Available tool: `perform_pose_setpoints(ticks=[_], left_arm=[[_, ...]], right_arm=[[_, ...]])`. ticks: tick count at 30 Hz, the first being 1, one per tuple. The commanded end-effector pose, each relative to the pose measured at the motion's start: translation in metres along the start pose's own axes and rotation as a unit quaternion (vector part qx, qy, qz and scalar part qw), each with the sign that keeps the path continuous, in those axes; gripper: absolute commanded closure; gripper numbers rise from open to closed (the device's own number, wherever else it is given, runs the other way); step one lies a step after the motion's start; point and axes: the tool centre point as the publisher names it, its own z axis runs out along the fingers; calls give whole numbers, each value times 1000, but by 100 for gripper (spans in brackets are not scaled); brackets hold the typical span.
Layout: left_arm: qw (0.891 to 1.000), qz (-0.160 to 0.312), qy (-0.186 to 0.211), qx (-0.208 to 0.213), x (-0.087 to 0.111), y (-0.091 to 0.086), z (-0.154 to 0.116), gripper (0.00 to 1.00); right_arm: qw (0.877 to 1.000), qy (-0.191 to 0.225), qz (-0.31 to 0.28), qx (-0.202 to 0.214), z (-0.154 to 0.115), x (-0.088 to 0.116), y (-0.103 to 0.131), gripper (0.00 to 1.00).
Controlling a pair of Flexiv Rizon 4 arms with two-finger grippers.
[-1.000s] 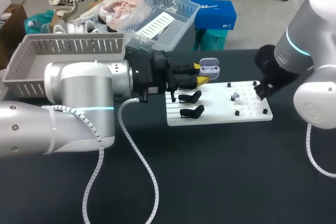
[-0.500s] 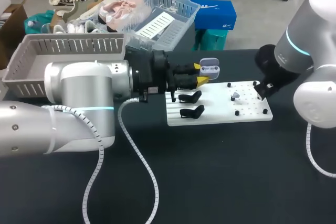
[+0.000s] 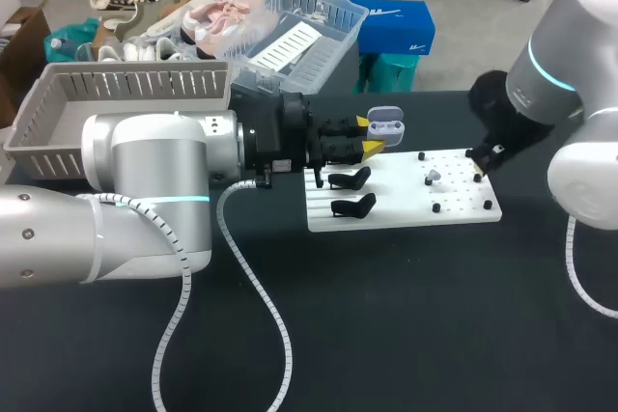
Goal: Pick up each earbud case from the left stands, insert the matching earbuds, close the lid, and place the case in the box.
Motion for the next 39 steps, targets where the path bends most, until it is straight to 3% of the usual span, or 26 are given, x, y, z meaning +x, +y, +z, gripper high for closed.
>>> perform_pose_setpoints(ticks=[1,4,28,32,34,39], left_arm=[[1000,1,-2,-2,1,0,0,100],[1000,1,-2,-2,1,0,0,100],[1000,1,-2,-2,1,0,0,100],[1000,1,-2,-2,1,0,0,100],[1000,1,-2,-2,1,0,0,100],[1000,1,-2,-2,1,0,0,100]], right_arm=[[1000,-7,-10,7,-34,15,13,100],[1000,-9,-22,5,-49,18,23,100],[1000,-9,-22,5,-49,18,23,100],[998,1,56,13,-51,17,26,100],[995,16,90,38,-53,18,26,100],[984,24,168,47,-65,27,32,100]])
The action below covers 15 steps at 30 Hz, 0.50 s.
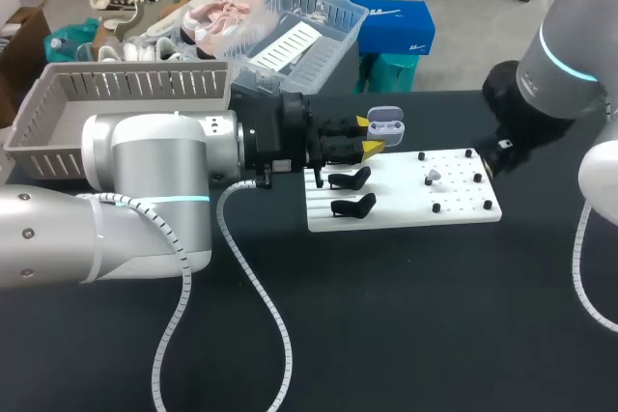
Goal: Pick up each earbud case from the left stands, insert the matching earbuds, close the lid, and place the case in the box.
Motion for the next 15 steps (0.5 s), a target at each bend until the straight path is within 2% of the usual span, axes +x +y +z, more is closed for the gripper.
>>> perform_pose_setpoints(ticks=[1,8,9,15], left_arm=[[1000,1,-2,-2,1,0,0,100],[1000,1,-2,-2,1,0,0,100],[1000,1,-2,-2,1,0,0,100],[1000,1,-2,-2,1,0,0,100]], right_arm=[[997,5,68,25,-15,9,10,100],[979,20,199,25,-30,19,27,100],[977,24,210,14,-32,20,31,100],[956,48,288,32,-48,22,58,100]])
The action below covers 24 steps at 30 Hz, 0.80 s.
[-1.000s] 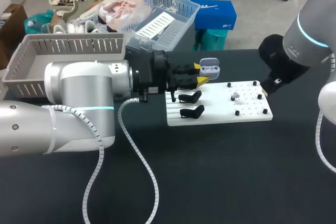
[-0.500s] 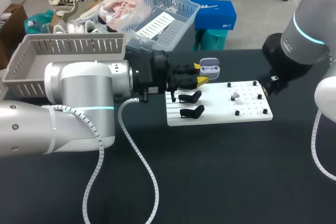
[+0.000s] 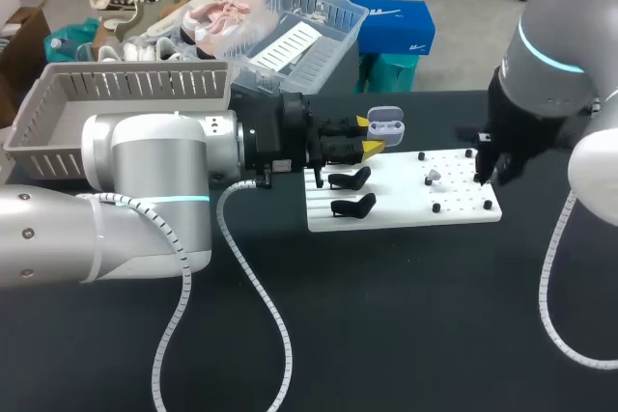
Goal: Pick up each earbud case from the left stands, insert the matching earbuds, close the lid, and place the case in the box.
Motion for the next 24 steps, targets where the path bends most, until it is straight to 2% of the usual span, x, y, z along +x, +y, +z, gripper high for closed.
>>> perform_pose_setpoints(ticks=[1,4,10,16,24], left_arm=[[1000,1,-1,-2,1,0,0,100],[1000,1,-1,-2,1,0,0,100],[1000,1,-1,-2,1,0,0,100],[1000,1,-1,-2,1,0,0,100],[1000,1,-1,-2,1,0,0,100]], right_arm=[[997,7,67,23,-18,11,17,100],[994,10,97,40,-28,14,28,100],[992,4,115,48,-47,14,49,100],[991,-2,124,54,-64,5,70,100],[988,6,144,57,-74,-11,95,100]])
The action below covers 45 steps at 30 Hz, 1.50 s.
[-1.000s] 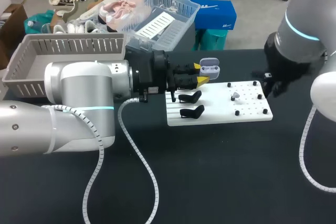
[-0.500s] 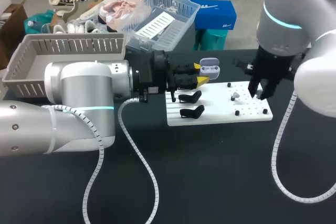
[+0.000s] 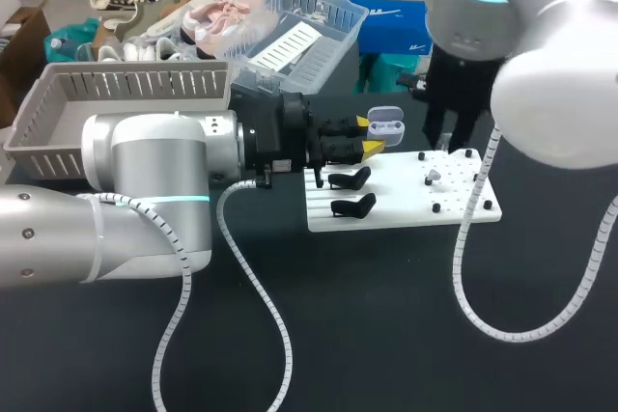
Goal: Pick up each earbud case from the left stands, insert the matching earbuds, close the lid, and place the case in the box.
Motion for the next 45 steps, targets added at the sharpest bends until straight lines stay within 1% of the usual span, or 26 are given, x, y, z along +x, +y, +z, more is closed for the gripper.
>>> perform_pose_setpoints(ticks=[1,8,13,18,23,30,45], left_arm=[[1000,1,-1,-2,1,0,0,100],[1000,1,-1,-2,1,0,0,100],[1000,1,-1,-2,1,0,0,100],[1000,1,-1,-2,1,0,0,100],[1000,1,-1,-2,1,0,0,100],[1000,1,-1,-2,1,0,0,100],[1000,1,-1,-2,1,0,0,100]], right_arm=[[1000,8,2,30,-3,-8,20,100],[999,4,-3,43,-6,-20,42,100],[999,7,3,46,-7,-26,50,100],[999,8,7,48,-5,-30,58,100],[999,12,4,45,-3,-29,65,100],[999,14,0,44,0,-26,69,100],[999,26,2,37,13,-24,68,100]])
